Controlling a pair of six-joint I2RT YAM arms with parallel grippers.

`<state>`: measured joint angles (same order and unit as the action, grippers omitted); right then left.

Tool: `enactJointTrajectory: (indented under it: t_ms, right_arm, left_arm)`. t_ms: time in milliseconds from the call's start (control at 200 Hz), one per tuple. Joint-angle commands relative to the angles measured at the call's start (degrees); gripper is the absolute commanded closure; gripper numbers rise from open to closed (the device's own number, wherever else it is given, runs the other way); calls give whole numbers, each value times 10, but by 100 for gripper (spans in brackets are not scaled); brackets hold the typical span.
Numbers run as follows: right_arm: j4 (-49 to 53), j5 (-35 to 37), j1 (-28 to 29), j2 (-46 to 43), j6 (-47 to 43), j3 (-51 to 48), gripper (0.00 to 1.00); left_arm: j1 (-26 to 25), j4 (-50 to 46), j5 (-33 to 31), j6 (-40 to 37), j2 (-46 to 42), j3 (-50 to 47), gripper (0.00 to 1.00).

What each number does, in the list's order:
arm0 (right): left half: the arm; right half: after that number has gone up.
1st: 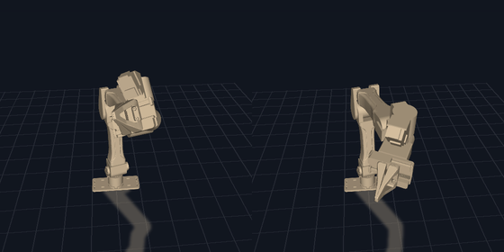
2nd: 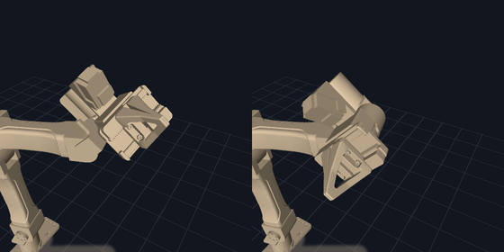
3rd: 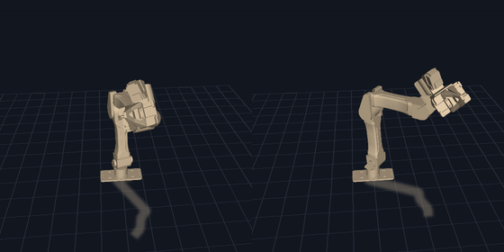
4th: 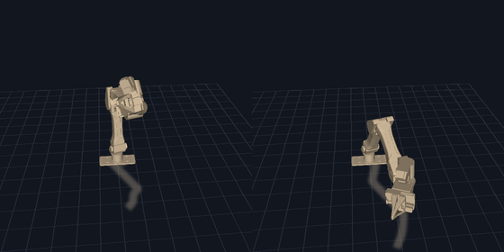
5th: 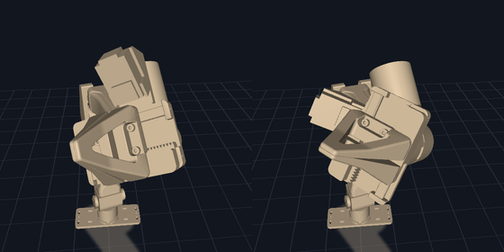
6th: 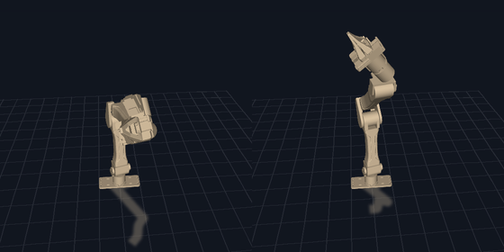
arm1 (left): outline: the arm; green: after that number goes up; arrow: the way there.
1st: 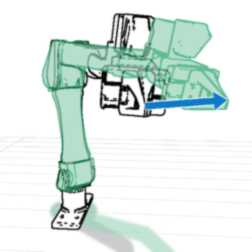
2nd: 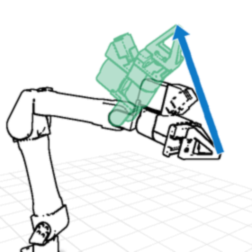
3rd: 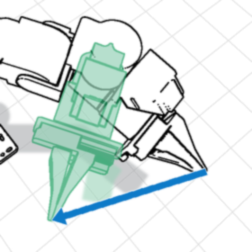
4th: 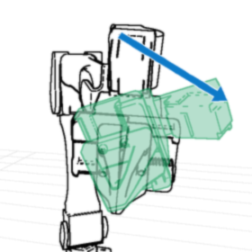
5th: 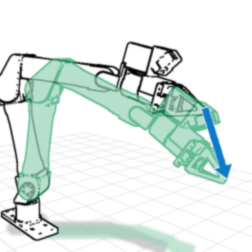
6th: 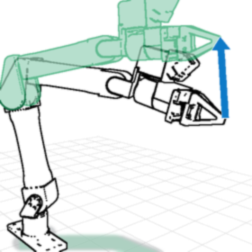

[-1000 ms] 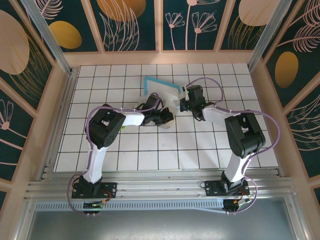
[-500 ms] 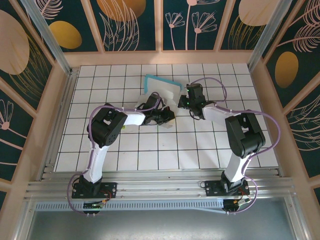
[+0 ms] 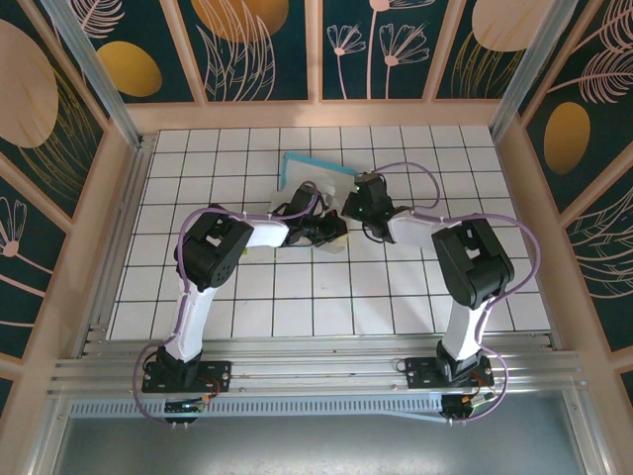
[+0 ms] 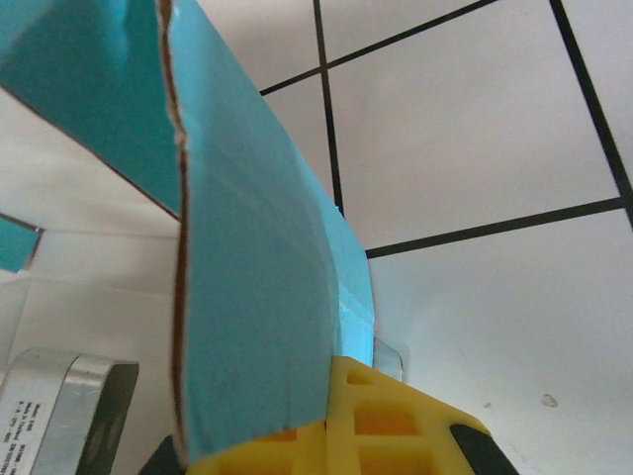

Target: Fold the paper box

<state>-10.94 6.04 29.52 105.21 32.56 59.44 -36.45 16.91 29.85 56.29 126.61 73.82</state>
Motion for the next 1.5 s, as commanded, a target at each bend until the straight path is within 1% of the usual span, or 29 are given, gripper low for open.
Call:
enactJointTrajectory:
  t_ms: [0,195,345,460,651,786,881,941,991,1051,1101,1186,1266,1331,1396,1496]
  right_arm:
    - [7,33,28,19,15,-21,99]
    - [16,92,40,23,-23,-27,99]
    - [16,102,41,25,-38,-32,100]
    - [11,104,43,27,-37,-40,100]
    - [13,112,47,28,-45,-39,100]
    - [19,119,51,25,-59,-31,100]
    - [25,128,52,24,-73,-24,100]
    - [27,131,53,23,-83,-23,100]
    - [29,132,54,23,-92,-20,100]
    - [29,137,54,23,-103,-18,100]
    - [31,141,56,23,-111,-16,100]
    - [36,145,57,23,-120,-11,100]
    - [39,147,59,22,-125,-8,100]
    - [40,150,59,21,-129,-9,100]
    - [40,151,60,20,-133,-9,100]
    - [42,152,61,20,-138,-8,100]
  left_arm:
    - [-3,-13,-12,4,25,-2,100]
    - [-2,-11,-26,2,-21,-23,100]
    - [-2,-10,-41,7,-73,-42,83]
    - [1,0,-51,22,-111,-63,75]
    - [19,3,-66,35,-179,-98,73]
    - [53,-44,-99,21,-251,-108,72]
    - [87,-99,-147,-12,-317,-98,69]
    - [107,-144,-183,-35,-347,-79,65]
    - [120,-182,-220,-51,-360,-57,58]
    - [136,-226,-251,-67,-357,-24,53]
    - [149,-255,-255,-77,-341,7,49]
    - [169,-300,-220,-92,-291,68,44]
    - [178,-336,-178,-110,-230,125,42]
    - [179,-359,-157,-127,-192,163,41]
    - [180,-379,-152,-142,-164,190,41]
    - [181,-390,-172,-154,-149,199,40]
